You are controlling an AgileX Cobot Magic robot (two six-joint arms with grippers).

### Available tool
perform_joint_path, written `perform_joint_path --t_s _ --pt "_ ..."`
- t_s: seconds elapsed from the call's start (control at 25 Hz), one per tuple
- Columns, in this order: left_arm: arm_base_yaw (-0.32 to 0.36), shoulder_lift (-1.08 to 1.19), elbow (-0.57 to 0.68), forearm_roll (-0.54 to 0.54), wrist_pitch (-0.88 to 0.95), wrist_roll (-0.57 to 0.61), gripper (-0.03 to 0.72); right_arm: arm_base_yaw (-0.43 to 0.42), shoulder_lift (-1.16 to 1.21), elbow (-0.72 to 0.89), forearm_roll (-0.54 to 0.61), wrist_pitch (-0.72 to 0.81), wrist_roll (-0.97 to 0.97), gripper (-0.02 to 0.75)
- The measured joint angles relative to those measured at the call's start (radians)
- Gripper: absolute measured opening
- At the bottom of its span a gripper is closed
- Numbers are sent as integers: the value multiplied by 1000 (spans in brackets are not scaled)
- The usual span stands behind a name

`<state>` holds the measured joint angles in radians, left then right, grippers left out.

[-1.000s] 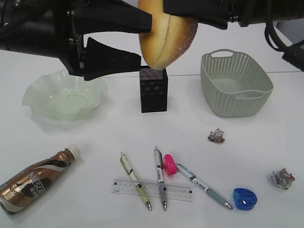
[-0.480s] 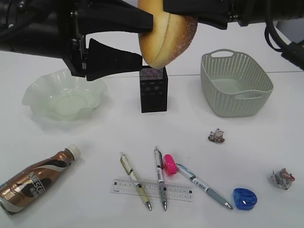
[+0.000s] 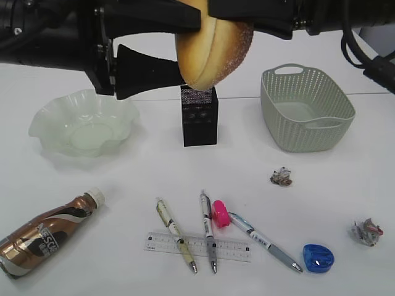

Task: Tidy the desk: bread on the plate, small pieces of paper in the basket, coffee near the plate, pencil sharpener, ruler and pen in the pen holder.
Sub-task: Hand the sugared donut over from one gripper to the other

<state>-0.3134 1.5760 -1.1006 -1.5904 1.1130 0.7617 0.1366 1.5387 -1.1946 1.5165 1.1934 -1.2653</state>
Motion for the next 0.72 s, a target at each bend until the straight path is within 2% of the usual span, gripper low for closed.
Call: perform_joint_path --t_s 0.44,0.72 --pt "-55 54 0 -61 -1 29 594 0 0 0 -4 -5 0 222" --pt "-64 56 0 -69 -1 42 593 0 0 0 -2 -5 0 222"
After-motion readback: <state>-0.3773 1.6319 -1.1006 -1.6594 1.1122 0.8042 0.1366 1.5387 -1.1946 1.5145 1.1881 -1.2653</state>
